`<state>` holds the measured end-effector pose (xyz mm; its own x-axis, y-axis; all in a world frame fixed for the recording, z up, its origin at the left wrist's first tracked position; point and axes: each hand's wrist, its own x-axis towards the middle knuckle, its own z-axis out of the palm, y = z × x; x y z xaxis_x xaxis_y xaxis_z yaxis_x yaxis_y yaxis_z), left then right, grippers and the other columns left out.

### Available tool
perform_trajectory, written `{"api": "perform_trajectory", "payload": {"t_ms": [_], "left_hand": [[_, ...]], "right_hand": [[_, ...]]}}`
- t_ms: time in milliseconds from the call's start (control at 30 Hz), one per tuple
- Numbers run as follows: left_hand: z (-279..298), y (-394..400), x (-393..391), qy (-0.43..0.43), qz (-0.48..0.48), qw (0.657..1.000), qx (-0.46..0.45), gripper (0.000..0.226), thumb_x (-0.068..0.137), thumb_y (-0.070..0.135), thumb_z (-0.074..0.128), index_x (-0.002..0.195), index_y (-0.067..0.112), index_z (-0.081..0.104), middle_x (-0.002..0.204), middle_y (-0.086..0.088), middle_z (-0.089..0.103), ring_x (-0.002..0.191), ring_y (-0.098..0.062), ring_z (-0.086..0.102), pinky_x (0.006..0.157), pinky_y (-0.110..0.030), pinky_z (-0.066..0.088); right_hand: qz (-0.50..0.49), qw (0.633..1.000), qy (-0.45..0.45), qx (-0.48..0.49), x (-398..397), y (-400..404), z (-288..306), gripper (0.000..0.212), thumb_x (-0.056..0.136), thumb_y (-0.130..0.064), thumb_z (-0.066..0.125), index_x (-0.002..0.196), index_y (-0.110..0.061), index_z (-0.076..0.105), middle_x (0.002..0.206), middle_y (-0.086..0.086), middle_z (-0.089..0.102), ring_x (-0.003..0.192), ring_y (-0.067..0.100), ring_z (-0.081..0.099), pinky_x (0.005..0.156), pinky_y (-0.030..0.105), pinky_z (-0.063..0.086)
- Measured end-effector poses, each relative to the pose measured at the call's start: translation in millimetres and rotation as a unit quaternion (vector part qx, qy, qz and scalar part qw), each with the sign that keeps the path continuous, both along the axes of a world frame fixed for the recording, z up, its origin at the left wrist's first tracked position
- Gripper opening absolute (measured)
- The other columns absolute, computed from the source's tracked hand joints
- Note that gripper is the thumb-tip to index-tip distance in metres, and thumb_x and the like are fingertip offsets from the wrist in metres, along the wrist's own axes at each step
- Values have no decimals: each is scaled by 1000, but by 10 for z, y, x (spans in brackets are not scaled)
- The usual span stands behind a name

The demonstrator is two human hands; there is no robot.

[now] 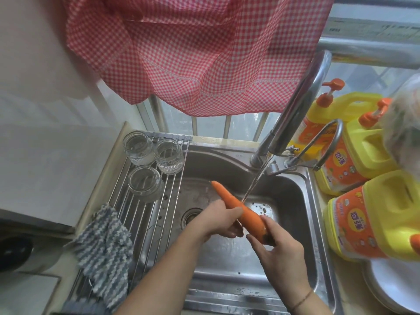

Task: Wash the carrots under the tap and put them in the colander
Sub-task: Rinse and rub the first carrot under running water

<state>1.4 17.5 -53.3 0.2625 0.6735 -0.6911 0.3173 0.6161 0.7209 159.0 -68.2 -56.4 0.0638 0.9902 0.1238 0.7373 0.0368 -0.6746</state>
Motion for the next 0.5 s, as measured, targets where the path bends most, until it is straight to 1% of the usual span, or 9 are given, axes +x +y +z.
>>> {"api": "perform_trajectory", "payload": {"t_ms": [67,133,167,200,233,300,367,433,500], "left_hand": [[19,-1,-11,87,-49,993,60,22,88,21,46,95,7,63,79,-12,75,70,-19,74,71,-33,62],[-36,1,-25,198,-66,964,162,25,85,18,44,83,6,66,73,-10,73,64,-20,73,69,-38,62],[-65,-7,-35,216,-55,957,187,27,84,15,43,79,5,67,71,-10,73,61,-20,73,67,-39,62],[-76,-19,-43,201,-42,960,189,28,86,11,42,79,4,68,70,-10,73,60,-19,73,66,-40,61],[-87,-39,-47,163,-25,970,181,29,89,6,41,82,5,69,72,-10,74,60,-18,73,67,-40,62],[-101,-87,-65,90,8,984,153,28,97,7,45,91,12,72,78,-9,75,65,-15,74,69,-39,62],[-109,-127,-91,51,34,989,134,21,99,17,55,93,11,73,82,-9,76,69,-17,75,69,-35,61],[-95,-145,-99,20,48,993,108,34,97,36,58,86,7,74,79,-11,76,70,-21,75,66,-35,59],[-86,-170,-94,4,52,994,94,48,94,50,56,80,6,72,79,-12,76,70,-22,75,61,-30,59]], "right_hand": [[-7,1000,-7,7,-10,0,12,54,66,-24,88,114,-14,67,97,-8,70,76,3,65,81,9,47],[-17,1000,-6,13,-15,22,37,53,65,-23,88,113,-12,67,95,-5,71,76,2,62,83,4,42],[-19,1000,-6,11,-17,37,51,53,65,-23,88,113,-12,68,93,-5,71,75,1,61,83,0,40],[-22,1000,-1,8,-20,52,62,53,65,-23,88,113,-11,68,89,-5,70,73,1,60,81,-2,38],[-30,1000,4,5,-17,62,72,53,65,-23,88,113,-11,69,84,-6,69,69,1,59,78,-4,37],[-45,999,16,-7,-5,82,88,53,66,-25,87,114,-12,69,76,-8,63,61,-2,55,70,-6,37],[-49,998,27,-22,-1,90,85,53,68,-28,86,116,-14,68,74,-9,62,62,-6,55,65,-4,40],[-47,998,34,-23,-12,88,67,54,67,-27,86,116,-13,69,73,-9,62,64,-8,56,65,-3,41],[-40,998,38,-14,-43,88,61,55,65,-24,88,115,-13,69,75,-12,62,67,-11,57,67,-4,40]]}}
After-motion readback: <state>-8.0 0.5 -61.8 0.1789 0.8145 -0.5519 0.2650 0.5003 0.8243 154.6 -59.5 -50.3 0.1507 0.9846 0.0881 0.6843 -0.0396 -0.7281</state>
